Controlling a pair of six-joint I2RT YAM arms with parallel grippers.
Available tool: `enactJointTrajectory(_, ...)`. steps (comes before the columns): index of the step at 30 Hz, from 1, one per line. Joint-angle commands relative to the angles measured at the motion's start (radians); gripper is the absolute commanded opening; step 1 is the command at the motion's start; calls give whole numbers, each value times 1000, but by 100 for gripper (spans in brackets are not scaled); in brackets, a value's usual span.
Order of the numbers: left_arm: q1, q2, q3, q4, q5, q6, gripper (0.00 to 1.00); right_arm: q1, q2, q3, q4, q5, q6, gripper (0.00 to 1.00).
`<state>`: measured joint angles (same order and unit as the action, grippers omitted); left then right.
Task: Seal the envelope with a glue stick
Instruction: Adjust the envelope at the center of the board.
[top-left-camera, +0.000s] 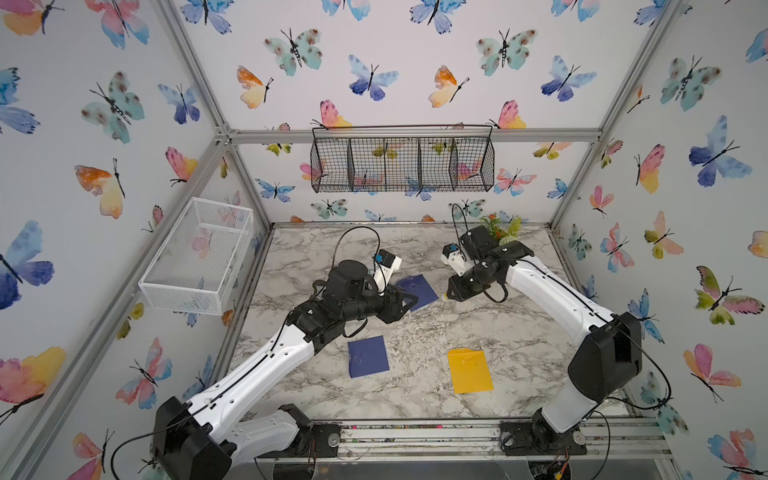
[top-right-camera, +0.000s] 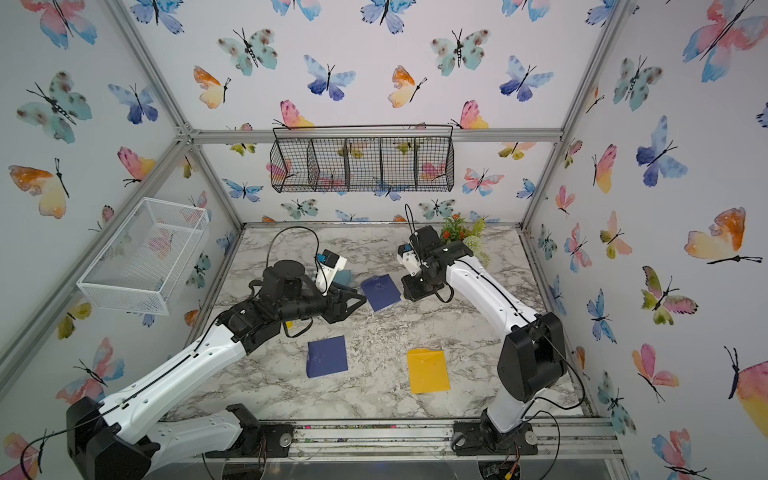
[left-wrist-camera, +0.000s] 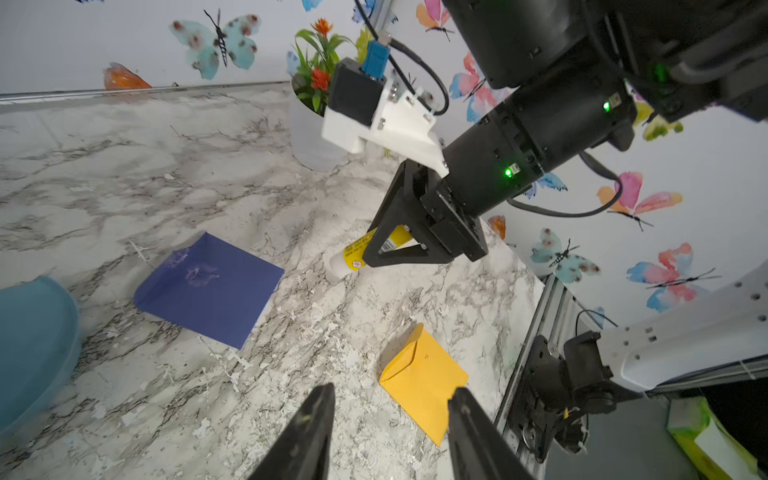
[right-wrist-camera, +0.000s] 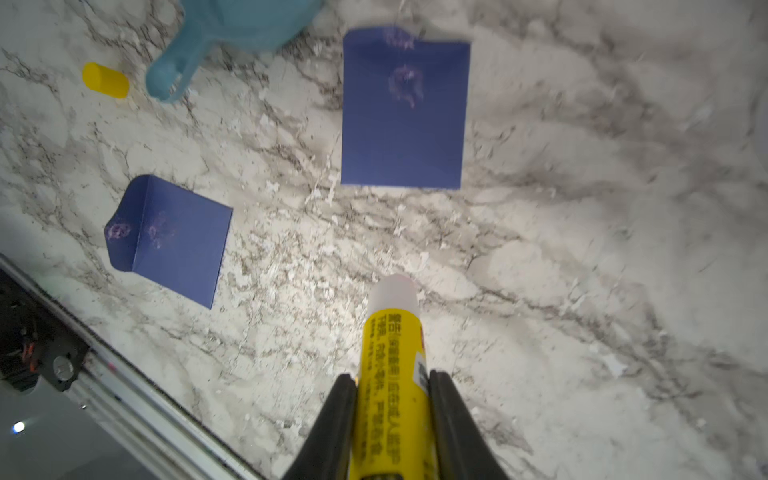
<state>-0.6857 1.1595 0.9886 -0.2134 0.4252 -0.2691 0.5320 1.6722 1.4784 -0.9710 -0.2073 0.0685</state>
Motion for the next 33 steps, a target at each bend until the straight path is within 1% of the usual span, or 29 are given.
enactJointTrajectory(1,-19,32,-32,49,115,53,45,6,-40,-64,-104,-32,168,2)
enactJointTrajectory(3,-49,56,-55,64,113,80,44,6,-61,-95,-126,-19,204,2)
enactJointTrajectory(6,-100,96,-77,72,74,119,44,6,-136,-154,-102,20,279,2)
enactJointTrajectory(9,-134,147,-111,119,68,124,43,7,-200,-189,-93,63,339,2)
enactJointTrajectory(11,-151,185,-132,169,68,121,41,6,-237,-210,-84,143,415,2)
enactJointTrajectory(14,-199,259,-137,211,67,155,41,6,-258,-196,-141,177,431,2)
enactJointTrajectory(15,-221,289,-129,213,28,177,41,7,-271,-198,-149,199,442,2)
enactJointTrajectory(19,-304,417,-68,188,1,292,43,5,-340,-224,-157,307,497,2)
enactJointTrajectory(22,-348,519,2,127,-94,380,43,1,-354,-237,-161,319,501,2)
enactJointTrajectory(25,-355,600,71,95,-145,444,43,-1,-341,-250,-183,309,487,2)
enactJointTrajectory(29,-354,674,137,94,-199,496,42,-1,-353,-256,-186,323,483,2)
enactJointTrajectory(33,-354,747,206,77,-200,531,41,-1,-371,-265,-172,333,484,2)
